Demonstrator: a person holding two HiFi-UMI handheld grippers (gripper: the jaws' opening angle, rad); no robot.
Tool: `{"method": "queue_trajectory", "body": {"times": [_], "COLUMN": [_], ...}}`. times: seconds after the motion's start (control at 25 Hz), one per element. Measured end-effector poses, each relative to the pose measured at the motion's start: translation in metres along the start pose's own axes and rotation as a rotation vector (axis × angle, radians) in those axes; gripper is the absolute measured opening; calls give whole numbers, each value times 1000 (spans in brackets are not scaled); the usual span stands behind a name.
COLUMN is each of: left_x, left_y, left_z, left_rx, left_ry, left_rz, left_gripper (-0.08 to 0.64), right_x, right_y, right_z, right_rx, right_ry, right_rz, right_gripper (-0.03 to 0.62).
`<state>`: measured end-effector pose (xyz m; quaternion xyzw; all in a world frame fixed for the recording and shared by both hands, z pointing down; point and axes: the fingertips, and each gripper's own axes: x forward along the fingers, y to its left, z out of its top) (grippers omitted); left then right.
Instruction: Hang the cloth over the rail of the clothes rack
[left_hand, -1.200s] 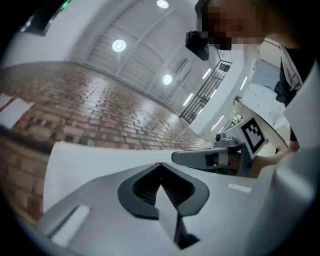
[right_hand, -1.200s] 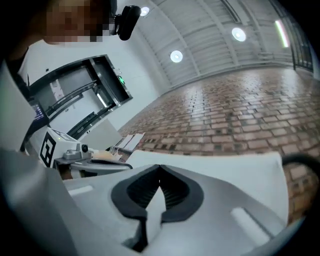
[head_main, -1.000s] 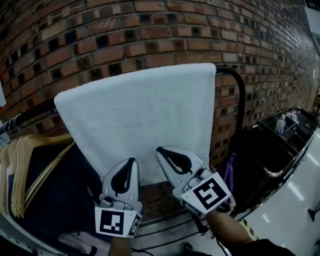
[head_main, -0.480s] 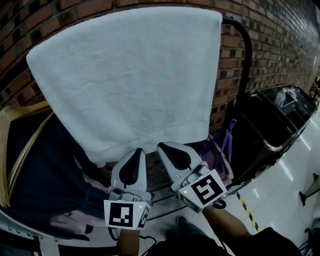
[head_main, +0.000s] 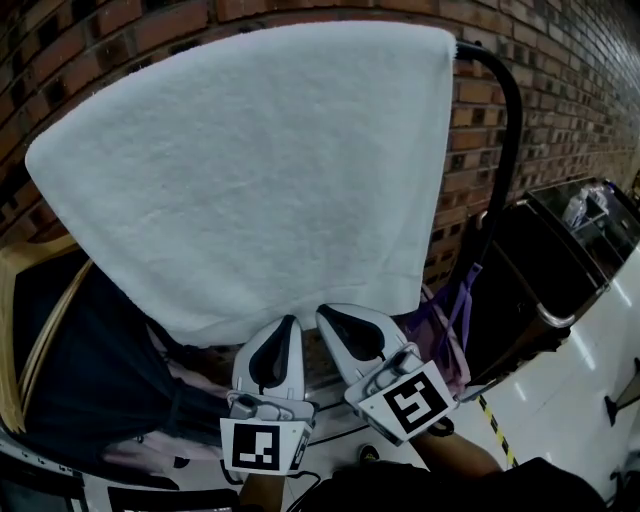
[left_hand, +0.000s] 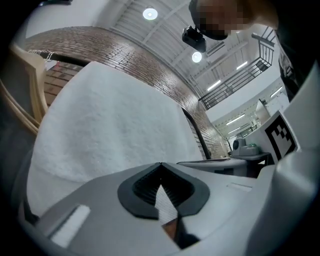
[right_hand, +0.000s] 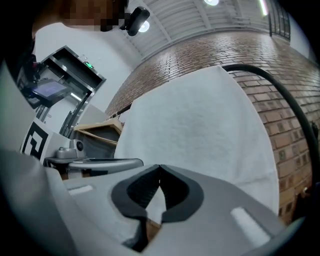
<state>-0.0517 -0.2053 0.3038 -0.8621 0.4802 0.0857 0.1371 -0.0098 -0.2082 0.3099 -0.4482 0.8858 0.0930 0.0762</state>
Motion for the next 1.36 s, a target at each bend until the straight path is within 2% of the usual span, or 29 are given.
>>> {"method": "queue_trajectory", "body": {"times": [0.08,0.32,0.76,1.36], "left_x": [6,17,18,16], "left_y": [-4,-2,5,14], "left_z": [-6,-26,-29,-36], "left_rx": [17,2,4,-30], "left_ry": [25,80,94,87], "left_rz": [14,44,11,-12], "left_gripper": [8,8,8,8], "right_x": [3,10,16,25], "right_y": [-6,-11,-8,0], "right_z": [-1,-12,-20,-23], "right_rx": [13,41,73,24], "right_ry": [-5,4,13,20], "right_rz": [10,41,6,-4], "right_gripper": [5,5,5,5]}}
